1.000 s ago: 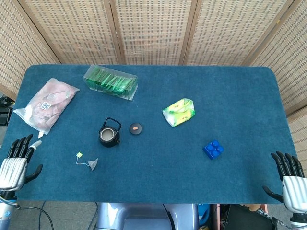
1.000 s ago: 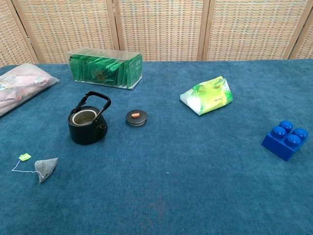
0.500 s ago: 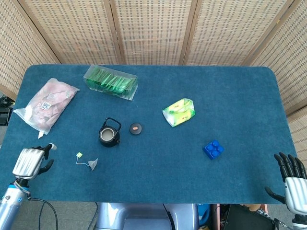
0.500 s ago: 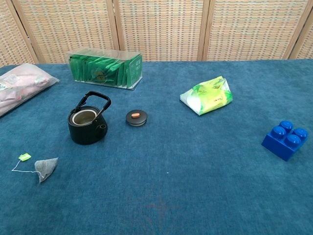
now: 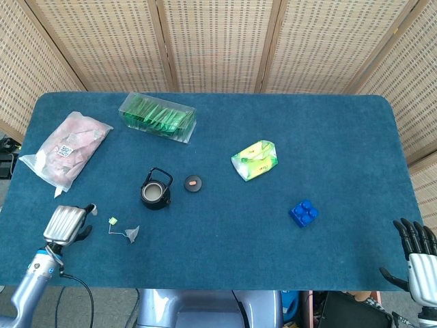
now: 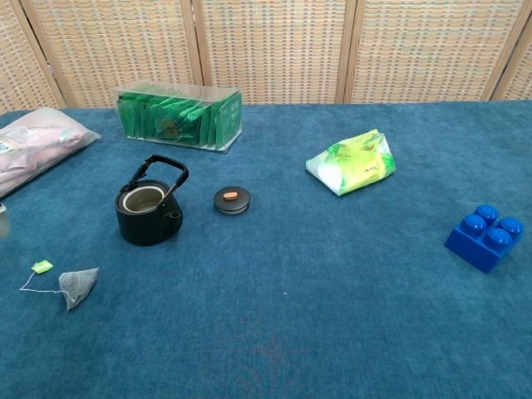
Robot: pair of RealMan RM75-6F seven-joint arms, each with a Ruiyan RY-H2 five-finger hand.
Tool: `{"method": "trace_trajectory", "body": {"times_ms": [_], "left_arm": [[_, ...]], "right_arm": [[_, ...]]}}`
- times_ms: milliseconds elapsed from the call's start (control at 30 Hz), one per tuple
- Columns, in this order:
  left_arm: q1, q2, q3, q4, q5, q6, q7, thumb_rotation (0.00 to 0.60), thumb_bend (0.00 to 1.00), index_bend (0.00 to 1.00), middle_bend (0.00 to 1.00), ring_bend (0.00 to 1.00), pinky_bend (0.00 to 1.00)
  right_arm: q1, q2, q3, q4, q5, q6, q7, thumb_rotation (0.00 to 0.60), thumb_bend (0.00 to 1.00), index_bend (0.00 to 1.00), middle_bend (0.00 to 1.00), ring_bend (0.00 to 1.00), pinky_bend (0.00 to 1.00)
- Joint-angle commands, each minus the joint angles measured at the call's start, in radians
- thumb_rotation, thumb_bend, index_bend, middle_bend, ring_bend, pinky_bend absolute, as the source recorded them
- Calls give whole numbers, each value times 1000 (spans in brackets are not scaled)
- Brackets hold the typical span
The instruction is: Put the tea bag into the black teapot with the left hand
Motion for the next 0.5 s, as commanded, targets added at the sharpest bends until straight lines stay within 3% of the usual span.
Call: {"method": "trace_trajectory", "body": {"times_ms": [33, 500], "left_arm": [[-13, -20, -3, 13, -14, -20, 1, 600, 353, 444, 707, 641, 694], [-50, -89, -4, 59, -63, -80, 25, 600, 307, 446, 707, 641, 694]], "right_arm": [[-2, 0, -1, 2, 2, 0, 2, 600, 19, 107, 141, 0, 64], [-18, 1, -2, 12, 13, 11, 14, 600, 19, 107, 141, 0, 64]]}}
